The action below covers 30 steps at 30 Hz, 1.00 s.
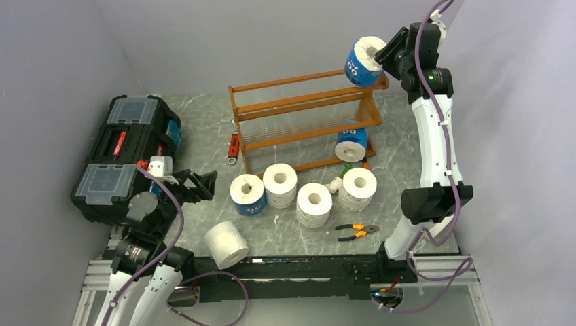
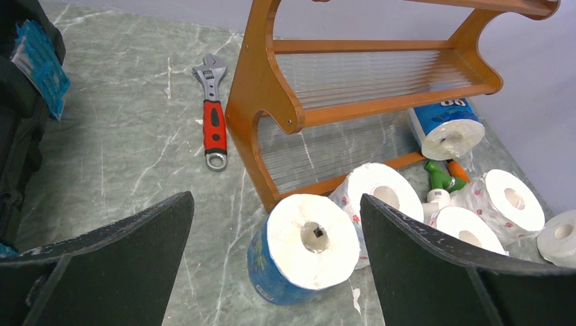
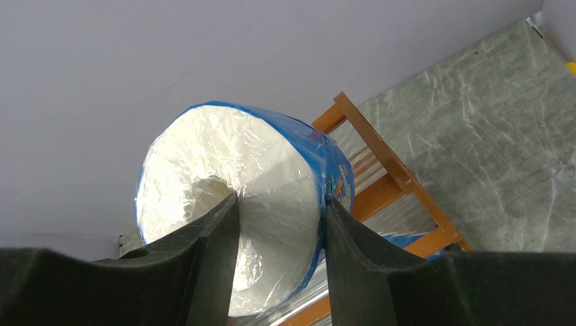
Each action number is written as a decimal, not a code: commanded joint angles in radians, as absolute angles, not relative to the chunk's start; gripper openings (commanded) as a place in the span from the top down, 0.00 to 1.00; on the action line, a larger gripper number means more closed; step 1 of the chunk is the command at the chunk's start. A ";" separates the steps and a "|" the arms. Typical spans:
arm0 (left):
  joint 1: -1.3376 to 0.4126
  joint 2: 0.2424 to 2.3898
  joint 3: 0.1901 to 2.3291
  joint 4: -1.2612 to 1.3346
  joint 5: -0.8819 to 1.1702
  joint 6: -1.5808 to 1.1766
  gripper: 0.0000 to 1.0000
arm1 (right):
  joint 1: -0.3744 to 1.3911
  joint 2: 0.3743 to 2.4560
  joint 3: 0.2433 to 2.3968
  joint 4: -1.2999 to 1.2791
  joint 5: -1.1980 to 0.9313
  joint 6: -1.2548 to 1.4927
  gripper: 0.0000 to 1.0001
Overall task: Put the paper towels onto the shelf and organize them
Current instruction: Place the paper towel on the shelf.
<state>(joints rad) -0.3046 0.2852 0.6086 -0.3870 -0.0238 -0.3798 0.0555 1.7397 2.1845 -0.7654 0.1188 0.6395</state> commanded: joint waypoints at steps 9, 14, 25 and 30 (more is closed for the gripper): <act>-0.307 0.300 0.620 -0.373 -0.012 -0.379 0.01 | 0.034 1.757 2.272 -0.742 0.077 0.642 0.66; -0.306 0.302 0.620 -0.370 -0.009 -0.378 0.01 | 0.028 1.767 2.277 -0.754 0.080 0.641 0.66; -0.307 0.297 0.620 -0.375 -0.015 -0.377 0.01 | 0.009 1.800 2.292 -0.766 0.060 0.641 0.61; -0.306 0.293 0.620 -0.378 -0.020 -0.377 0.01 | 0.009 1.813 2.306 -0.775 0.049 0.645 0.49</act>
<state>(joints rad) -0.3046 0.2920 0.6086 -0.3870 -0.0235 -0.3798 0.0154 1.8145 2.2520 -0.8223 0.0681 0.6380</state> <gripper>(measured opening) 0.992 0.481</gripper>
